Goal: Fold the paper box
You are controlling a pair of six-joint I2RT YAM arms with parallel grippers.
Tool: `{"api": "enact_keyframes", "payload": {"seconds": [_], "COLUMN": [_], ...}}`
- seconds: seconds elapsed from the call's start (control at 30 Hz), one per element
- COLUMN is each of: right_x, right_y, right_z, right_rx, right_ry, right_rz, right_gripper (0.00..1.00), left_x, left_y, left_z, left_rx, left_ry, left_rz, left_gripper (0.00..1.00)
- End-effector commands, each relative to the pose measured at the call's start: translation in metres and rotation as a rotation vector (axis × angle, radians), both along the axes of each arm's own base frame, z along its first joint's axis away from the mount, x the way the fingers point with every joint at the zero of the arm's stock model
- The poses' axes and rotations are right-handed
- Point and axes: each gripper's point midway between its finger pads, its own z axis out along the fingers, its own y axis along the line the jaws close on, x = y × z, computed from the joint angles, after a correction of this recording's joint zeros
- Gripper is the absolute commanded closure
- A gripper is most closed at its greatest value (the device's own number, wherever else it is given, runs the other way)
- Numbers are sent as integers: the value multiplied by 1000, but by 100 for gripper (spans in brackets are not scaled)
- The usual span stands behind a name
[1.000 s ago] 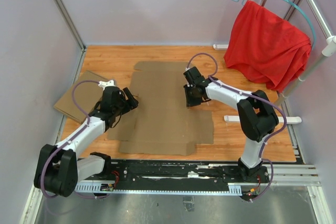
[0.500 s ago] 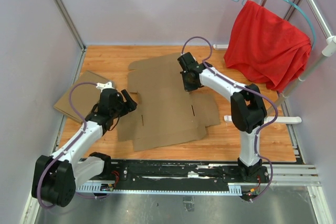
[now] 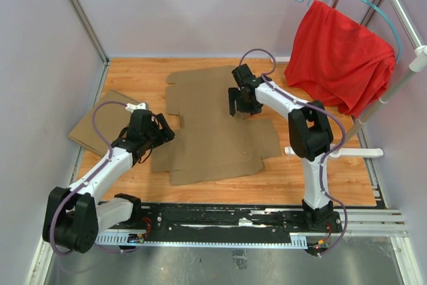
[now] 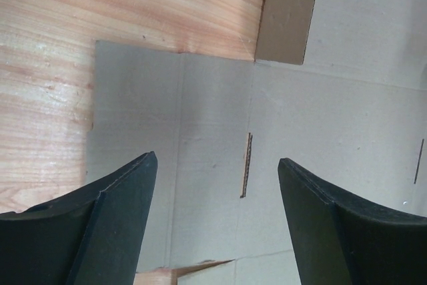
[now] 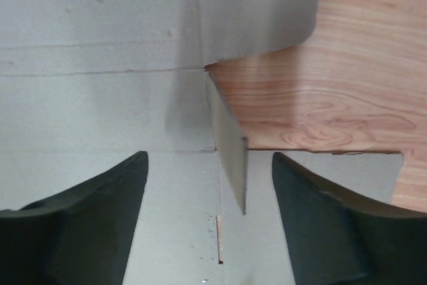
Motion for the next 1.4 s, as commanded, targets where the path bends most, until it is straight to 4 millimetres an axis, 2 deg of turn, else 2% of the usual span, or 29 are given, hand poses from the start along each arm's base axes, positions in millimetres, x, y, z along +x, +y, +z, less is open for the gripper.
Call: {"api": "enact_keyframes", "payload": {"seconds": [0.0, 0.1, 0.2, 0.33, 0.4, 0.53, 0.7, 0.97, 1.03, 1.2, 1.27, 1.37], "right_x": [-4, -22, -58, -119, -149, -185, -204, -217, -218, -219, -221, -224], "right_y": [2, -10, -26, -41, -50, -59, -52, -29, -26, -22, -20, -15], "right_z": [24, 48, 62, 58, 43, 28, 17, 13, 11, 1, 1, 8], "right_rx": [60, 79, 92, 152, 139, 152, 227, 293, 288, 273, 272, 276], "right_ry": [-38, -89, -102, -87, -45, -7, 34, 52, 65, 94, 92, 75], "right_rz": [-15, -22, -18, 5, 29, 49, 78, 135, 144, 143, 151, 172], "right_gripper": [15, 8, 7, 7, 7, 9, 11, 15, 22, 49, 53, 52], "left_x": [-3, -13, -26, -50, -61, -76, -81, -85, -85, -87, -88, -88], "left_y": [0, -4, -12, -36, -39, -39, -38, -32, -32, -33, -33, -34], "left_z": [6, -4, -13, -26, -31, -37, -41, -45, -45, -47, -48, -47], "left_rx": [-1, -34, -94, -214, -217, -192, -174, -146, -141, -129, -125, -127], "left_ry": [-11, 16, 34, 58, 77, 101, 126, 158, 162, 180, 185, 179], "left_rz": [-11, -14, -33, -108, -115, -122, -106, -56, -58, -62, -64, -62], "left_gripper": [20, 20, 20, 21, 21, 21, 23, 20, 19, 19, 19, 19]}}
